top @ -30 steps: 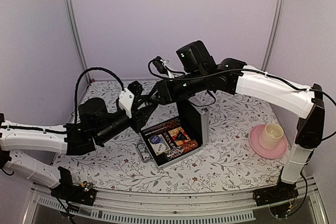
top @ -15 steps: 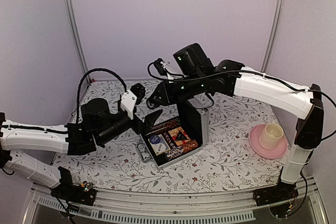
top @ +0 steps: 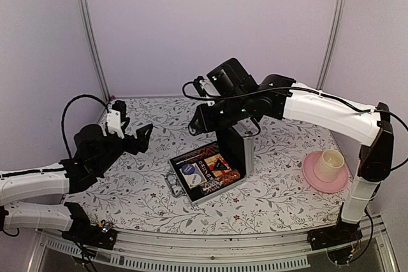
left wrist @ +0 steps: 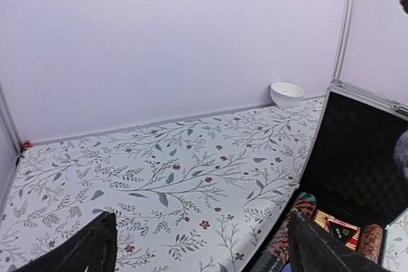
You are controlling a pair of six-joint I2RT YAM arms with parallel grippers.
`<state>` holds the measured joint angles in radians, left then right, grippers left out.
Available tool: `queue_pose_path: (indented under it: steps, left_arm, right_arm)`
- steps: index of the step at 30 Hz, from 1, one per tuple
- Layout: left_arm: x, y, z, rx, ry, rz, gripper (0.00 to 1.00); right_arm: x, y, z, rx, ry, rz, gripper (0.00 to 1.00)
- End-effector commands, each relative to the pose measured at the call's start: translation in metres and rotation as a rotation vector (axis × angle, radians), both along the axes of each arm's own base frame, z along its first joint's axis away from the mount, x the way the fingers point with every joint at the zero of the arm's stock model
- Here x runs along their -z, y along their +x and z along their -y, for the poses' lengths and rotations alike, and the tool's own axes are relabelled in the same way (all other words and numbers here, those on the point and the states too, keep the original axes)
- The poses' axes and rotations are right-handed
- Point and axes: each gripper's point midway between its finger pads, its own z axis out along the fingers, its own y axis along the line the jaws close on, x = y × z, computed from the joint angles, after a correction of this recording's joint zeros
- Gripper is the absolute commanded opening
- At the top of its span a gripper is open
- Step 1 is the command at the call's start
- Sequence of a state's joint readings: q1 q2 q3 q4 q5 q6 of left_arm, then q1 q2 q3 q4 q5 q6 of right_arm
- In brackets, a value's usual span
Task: Pack up texas hold em set
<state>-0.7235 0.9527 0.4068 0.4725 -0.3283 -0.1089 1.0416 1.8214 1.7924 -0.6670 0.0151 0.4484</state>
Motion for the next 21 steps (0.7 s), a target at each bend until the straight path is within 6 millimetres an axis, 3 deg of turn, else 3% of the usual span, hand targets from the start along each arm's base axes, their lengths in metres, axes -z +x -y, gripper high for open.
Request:
queue_pose_path:
  steps: [1, 3, 13, 21]
  left_arm:
    - [0.006, 0.013, -0.05, -0.225, -0.077, -0.015, 0.93]
    - [0.01, 0.016, -0.06, -0.259, -0.064, -0.011, 0.93]
    - [0.031, 0.005, -0.073, -0.266, -0.035, 0.061, 0.93]
    - [0.031, 0.002, -0.068, -0.227, -0.039, 0.051, 0.93]
  right_arm:
    - [0.012, -0.016, -0.002, 0.03, -0.053, -0.016, 0.03]
    - [0.022, -0.028, -0.008, 0.023, -0.074, -0.033, 0.03]
    - [0.092, -0.074, -0.033, 0.021, -0.21, -0.152, 0.02]
    - [0.14, -0.084, -0.013, 0.092, -0.312, -0.197, 0.03]
